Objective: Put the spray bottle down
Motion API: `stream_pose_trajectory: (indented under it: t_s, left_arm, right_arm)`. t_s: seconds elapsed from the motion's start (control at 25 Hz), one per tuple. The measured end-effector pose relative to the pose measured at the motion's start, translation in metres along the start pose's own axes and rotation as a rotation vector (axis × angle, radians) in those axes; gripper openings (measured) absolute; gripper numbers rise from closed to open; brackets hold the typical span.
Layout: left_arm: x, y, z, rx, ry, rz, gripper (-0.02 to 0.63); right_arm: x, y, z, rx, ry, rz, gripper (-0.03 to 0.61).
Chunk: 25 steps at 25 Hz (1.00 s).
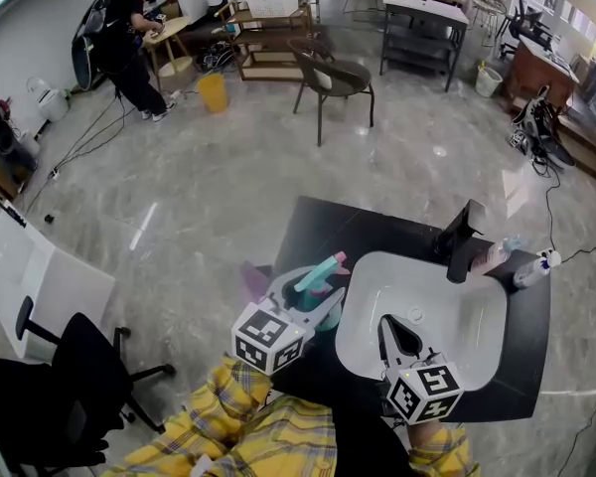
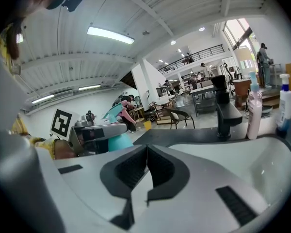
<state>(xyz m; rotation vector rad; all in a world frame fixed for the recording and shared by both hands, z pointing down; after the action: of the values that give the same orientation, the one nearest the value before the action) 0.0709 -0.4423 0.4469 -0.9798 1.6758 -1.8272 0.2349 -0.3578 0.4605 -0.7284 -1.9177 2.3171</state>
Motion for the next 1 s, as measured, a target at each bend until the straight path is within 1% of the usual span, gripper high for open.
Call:
stream_pose_trajectory:
  t_s: [0.4, 0.56, 0.84, 1.0]
  left_arm:
    - [0.017, -0.003, 0.014, -0.01, 0.018, 0.013, 0.204]
    - [0.023, -0.002, 0.021, -0.03, 0.029, 0.041, 0.204]
    - [0.031, 0.0, 0.032, -0.034, 0.028, 0.066, 0.204]
    - [0.037, 0.0, 0.04, -0.044, 0.035, 0.097, 0.204]
  right_arm:
    - [-0.007, -0.002, 0.017, 0.021, 0.021, 0.009, 0.006]
    - [-0.011, -0.005, 0.023, 0.031, 0.025, 0.016, 0.006]
    - [-0.015, -0.007, 0.025, 0.042, 0.024, 0.021, 0.006]
    - [-0.018, -0.008, 0.023, 0.043, 0.016, 0.027, 0.006]
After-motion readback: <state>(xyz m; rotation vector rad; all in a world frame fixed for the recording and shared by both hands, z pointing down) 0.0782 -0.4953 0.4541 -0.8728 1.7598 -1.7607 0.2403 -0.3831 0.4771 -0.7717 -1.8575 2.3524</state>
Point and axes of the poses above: the fingertips, and each gripper's own axes: z forward along the fingers, x to its left, y out of its top, the point moved 6 cm from there along -z, backward along the fingers, and after that the axes turned 15 degrees about -x, right-handed, at the moved point
